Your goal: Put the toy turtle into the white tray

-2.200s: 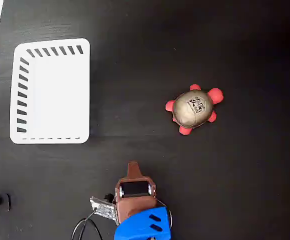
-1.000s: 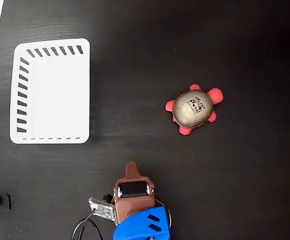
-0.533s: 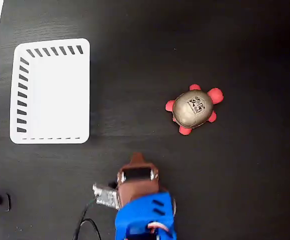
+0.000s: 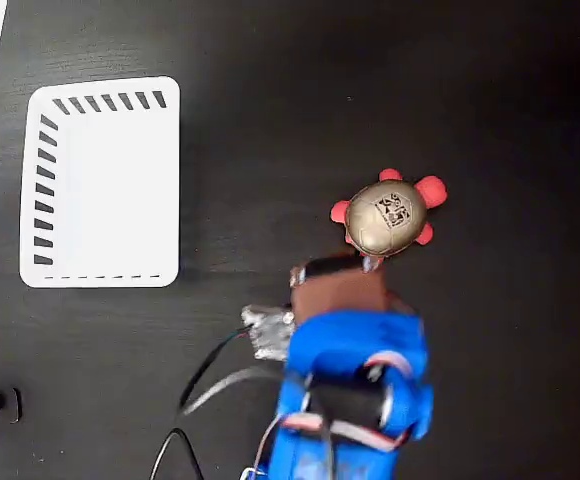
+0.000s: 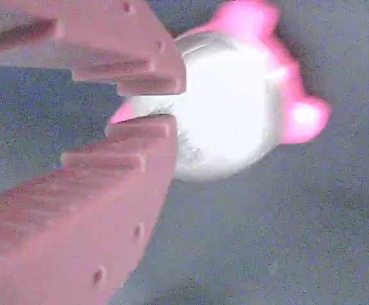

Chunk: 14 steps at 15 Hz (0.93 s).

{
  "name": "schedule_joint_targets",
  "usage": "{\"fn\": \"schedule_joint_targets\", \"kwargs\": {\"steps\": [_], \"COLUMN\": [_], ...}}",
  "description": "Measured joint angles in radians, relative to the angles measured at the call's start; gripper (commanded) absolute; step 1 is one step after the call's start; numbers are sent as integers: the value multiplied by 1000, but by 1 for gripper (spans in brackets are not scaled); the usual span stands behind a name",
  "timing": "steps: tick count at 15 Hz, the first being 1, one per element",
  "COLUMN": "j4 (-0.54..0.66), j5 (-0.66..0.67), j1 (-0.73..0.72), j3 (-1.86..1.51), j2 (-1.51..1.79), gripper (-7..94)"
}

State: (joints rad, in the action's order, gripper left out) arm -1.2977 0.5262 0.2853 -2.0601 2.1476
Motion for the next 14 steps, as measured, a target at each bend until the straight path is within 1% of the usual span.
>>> {"fn": "schedule_joint_targets", "kwargs": {"steps": [2,4,5,6,7,10,11,13,14], "j4": [-58,-114,-135,-163,-184,-232,-235,-235,-235], "j5": [72,104,120,135,155,233,270,360,410], "j1": [26,20,20,25,26,75,92,127,137], "j3": [110,225,273,324,365,488,514,535,535], "j2": [-109,-247,-296,-350,-400,-511,-532,-581,-604], "gripper": [0,4,21,36,39,39,48,55,56]}}
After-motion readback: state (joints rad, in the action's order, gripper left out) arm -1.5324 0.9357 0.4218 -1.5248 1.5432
